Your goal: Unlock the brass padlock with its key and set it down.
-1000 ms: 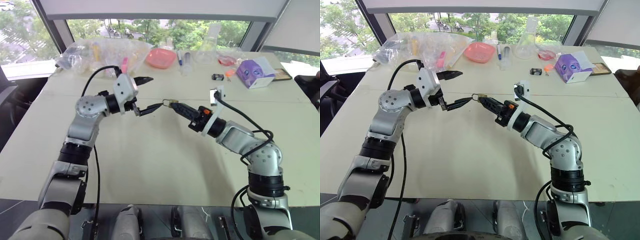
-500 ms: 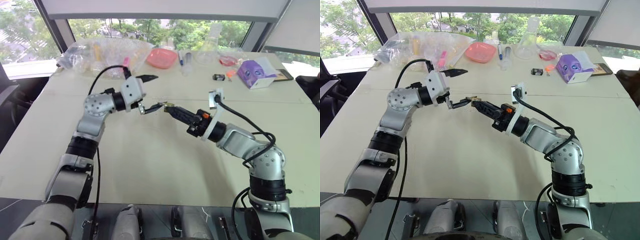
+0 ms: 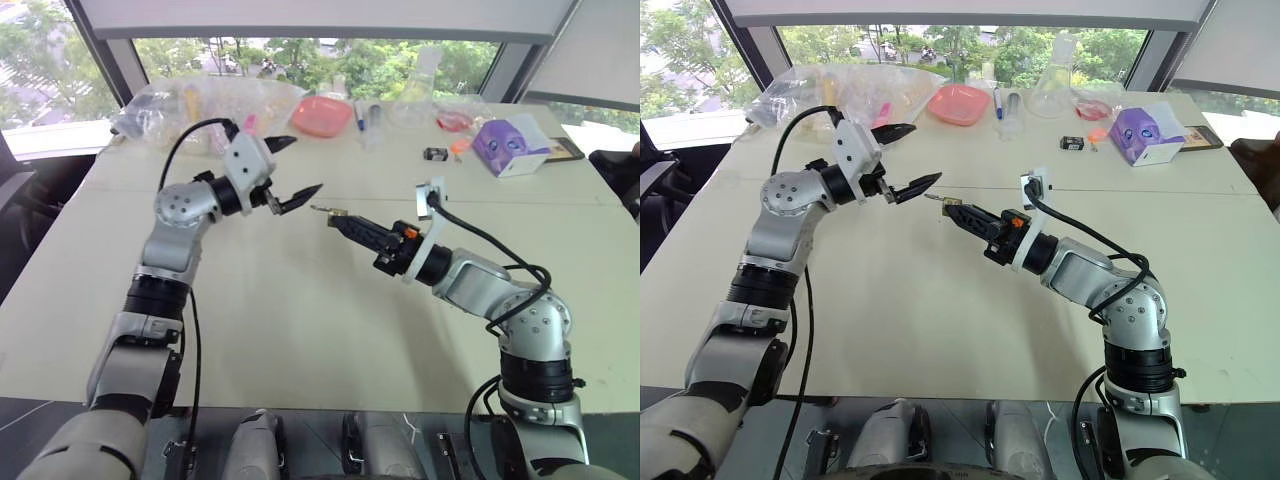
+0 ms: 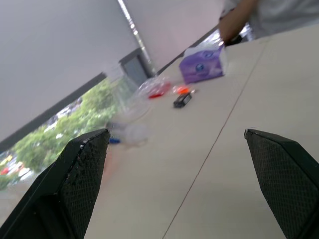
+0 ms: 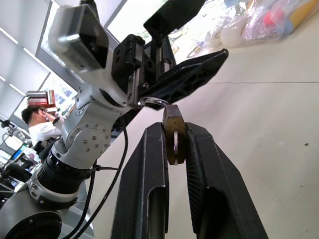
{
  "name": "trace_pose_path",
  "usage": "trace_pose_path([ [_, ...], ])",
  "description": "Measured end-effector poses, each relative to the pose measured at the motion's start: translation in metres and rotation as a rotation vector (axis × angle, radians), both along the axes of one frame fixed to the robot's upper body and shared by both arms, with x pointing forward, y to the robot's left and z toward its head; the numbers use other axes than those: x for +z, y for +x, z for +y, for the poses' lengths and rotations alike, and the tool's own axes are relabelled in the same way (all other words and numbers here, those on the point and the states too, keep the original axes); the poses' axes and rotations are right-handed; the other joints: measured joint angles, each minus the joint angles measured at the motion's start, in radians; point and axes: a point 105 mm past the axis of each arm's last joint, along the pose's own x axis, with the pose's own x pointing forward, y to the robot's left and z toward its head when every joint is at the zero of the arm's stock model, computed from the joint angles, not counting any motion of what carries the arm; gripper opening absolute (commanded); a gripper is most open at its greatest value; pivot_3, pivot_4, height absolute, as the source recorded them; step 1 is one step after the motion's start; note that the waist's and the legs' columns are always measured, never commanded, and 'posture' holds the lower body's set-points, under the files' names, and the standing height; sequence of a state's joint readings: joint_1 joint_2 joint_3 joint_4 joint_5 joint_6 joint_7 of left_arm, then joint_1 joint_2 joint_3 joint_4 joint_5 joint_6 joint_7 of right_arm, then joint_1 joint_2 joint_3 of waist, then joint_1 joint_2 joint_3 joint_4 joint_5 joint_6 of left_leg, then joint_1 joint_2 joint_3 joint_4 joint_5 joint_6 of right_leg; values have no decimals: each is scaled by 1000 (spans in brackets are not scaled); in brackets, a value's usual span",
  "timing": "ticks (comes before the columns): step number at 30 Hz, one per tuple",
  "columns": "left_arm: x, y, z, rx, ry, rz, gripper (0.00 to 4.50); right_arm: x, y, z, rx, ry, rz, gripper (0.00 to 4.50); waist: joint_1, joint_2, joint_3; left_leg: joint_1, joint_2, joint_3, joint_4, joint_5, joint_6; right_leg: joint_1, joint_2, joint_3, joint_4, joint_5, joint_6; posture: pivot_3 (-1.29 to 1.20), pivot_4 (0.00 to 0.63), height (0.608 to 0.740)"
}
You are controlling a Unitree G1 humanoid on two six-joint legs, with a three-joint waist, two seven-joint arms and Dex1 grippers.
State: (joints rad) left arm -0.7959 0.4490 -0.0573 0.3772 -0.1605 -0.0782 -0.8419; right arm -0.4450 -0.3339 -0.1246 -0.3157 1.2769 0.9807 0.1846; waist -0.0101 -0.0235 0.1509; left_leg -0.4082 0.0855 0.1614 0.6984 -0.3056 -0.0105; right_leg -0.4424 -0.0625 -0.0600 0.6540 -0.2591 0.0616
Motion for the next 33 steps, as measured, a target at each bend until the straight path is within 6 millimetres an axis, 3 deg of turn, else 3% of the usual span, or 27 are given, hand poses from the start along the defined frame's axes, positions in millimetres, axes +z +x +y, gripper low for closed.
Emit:
trace_pose_path([
  [3, -16, -2, 10, 8, 10, 97, 4478, -2, 2, -2, -12, 1, 12, 0, -2, 0, 0, 0, 0, 0, 0, 0, 0, 0, 0, 0, 0, 0, 0, 0, 150, 740],
  [6, -37, -22, 17, -50, 18, 232, 4478, -9, 12, -11, -75, 0, 64, 0, -5, 0, 0, 0, 0, 0, 0, 0, 0, 0, 0, 0, 0, 0, 0, 0, 150, 740],
  [12, -47, -66, 19, -173, -52, 522, 4478, -65, 34, -31, -203, -107, 338, 0, -5, 0, 0, 0, 1, -1, 0, 0, 0, 0, 0, 1, 1, 0, 0, 0, 150, 740],
  [16, -51, -81, 19, -173, -61, 600, 4478, -91, 40, -33, -222, -121, 470, 0, -4, 1, 0, 1, 0, -1, 0, 0, 0, 0, 0, 1, 1, 0, 0, 0, 150, 740],
  [20, -55, -89, 21, -142, -83, 632, 4500, -104, 45, -35, -233, -179, 536, 1938, -5, 1, 0, 1, 0, -1, 0, 0, 0, 0, 0, 1, 1, 0, 0, 0, 150, 740],
  [25, -62, -93, 24, -117, -81, 656, 4500, -93, 40, -30, -179, -303, 434, 4453, 1, 1, -1, 1, 0, -2, 0, 0, 0, 1, -1, 1, 1, 0, 0, 0, 150, 740],
  [27, -63, -94, 27, -108, -82, 658, 4500, -90, 34, -36, -179, -381, 382, 4453, 4, 1, -1, 1, -1, -2, 0, 0, 0, 1, -2, 1, 0, 0, 0, 0, 150, 740],
  [33, -63, -99, 32, -95, -103, 669, 4500, -93, 7, -86, -251, -627, 274, 4453, 12, 1, -1, 0, -1, -2, 0, -1, 1, 1, -1, 1, -2, 0, 0, 0, 150, 740],
])
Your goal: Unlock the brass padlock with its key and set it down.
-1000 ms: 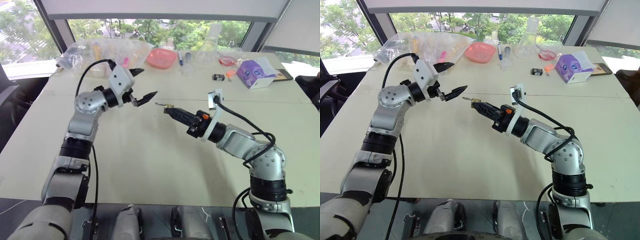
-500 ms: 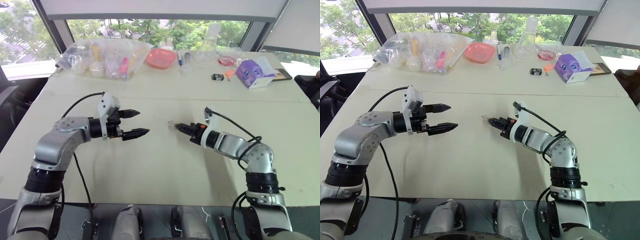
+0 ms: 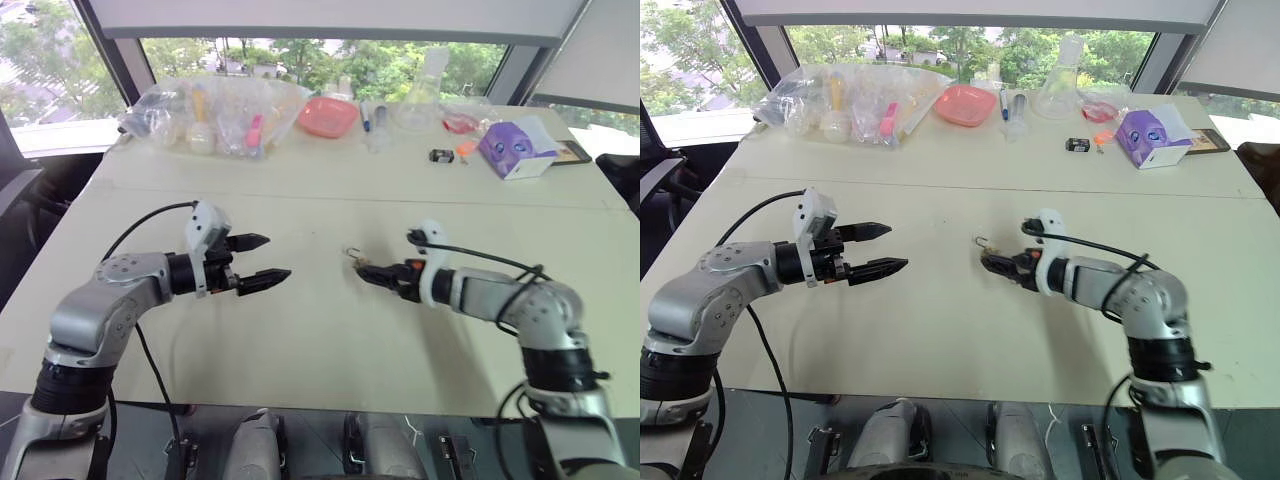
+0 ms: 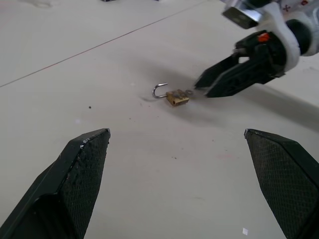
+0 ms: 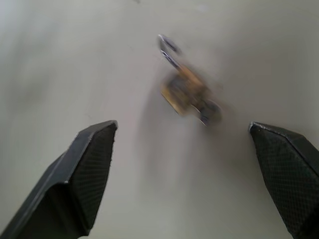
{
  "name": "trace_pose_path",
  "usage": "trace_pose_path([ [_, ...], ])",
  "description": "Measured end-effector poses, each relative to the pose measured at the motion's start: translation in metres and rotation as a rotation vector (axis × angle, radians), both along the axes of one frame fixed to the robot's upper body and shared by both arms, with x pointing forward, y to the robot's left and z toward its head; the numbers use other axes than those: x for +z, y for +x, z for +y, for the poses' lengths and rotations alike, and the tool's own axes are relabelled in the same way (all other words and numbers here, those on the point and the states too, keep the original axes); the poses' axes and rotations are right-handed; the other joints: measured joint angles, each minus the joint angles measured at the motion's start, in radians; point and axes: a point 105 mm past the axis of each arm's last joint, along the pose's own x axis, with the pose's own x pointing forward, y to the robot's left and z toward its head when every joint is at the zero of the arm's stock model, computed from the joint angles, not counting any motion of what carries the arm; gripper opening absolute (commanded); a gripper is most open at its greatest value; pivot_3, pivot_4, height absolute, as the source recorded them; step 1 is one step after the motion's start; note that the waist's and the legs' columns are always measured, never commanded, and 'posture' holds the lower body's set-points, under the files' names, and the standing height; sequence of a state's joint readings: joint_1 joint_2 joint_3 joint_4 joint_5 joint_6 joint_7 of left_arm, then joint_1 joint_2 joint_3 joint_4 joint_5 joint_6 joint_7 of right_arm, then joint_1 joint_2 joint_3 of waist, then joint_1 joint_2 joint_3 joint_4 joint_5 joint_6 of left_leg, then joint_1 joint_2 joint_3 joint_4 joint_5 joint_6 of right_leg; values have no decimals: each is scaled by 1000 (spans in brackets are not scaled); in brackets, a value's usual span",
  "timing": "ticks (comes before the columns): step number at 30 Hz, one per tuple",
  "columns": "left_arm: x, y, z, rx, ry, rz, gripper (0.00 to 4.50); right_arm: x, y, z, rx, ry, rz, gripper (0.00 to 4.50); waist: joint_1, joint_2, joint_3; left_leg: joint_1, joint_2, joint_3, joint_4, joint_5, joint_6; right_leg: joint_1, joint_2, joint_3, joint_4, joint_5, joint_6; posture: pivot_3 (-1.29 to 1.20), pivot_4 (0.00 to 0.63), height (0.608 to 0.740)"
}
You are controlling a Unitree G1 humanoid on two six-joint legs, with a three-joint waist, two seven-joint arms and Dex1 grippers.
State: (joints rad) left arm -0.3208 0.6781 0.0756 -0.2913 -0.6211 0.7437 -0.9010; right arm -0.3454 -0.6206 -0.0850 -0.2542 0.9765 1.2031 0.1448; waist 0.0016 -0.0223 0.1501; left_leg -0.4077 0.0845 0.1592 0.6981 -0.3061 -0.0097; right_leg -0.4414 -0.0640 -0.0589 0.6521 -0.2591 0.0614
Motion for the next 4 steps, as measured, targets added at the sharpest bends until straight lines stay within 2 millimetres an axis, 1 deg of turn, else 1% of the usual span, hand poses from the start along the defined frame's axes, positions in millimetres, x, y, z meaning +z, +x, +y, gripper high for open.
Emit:
trace_pose_path([
  [1, -1, -1, 0, 2, -1, 7, 4500, 0, -7, -7, 17, -22, -24, 4453, 0, 0, 0, 0, 0, 0, 0, 0, 0, 0, 0, 0, 0, 0, 0, 0, 150, 740],
  [2, -1, -1, 1, 11, -5, 10, 4500, 1, -14, -9, 39, -24, -37, 4453, 0, 0, 0, 1, 0, 0, 0, 0, 0, 0, 1, 0, 0, 0, 0, 0, 150, 740],
  [4, 0, -2, 4, 29, -17, 10, 4500, 6, -26, -10, 89, 8, -82, 4453, 1, 0, 0, 0, 1, -1, -1, -1, 1, 0, 1, 0, 0, 0, 0, 0, 150, 740],
])
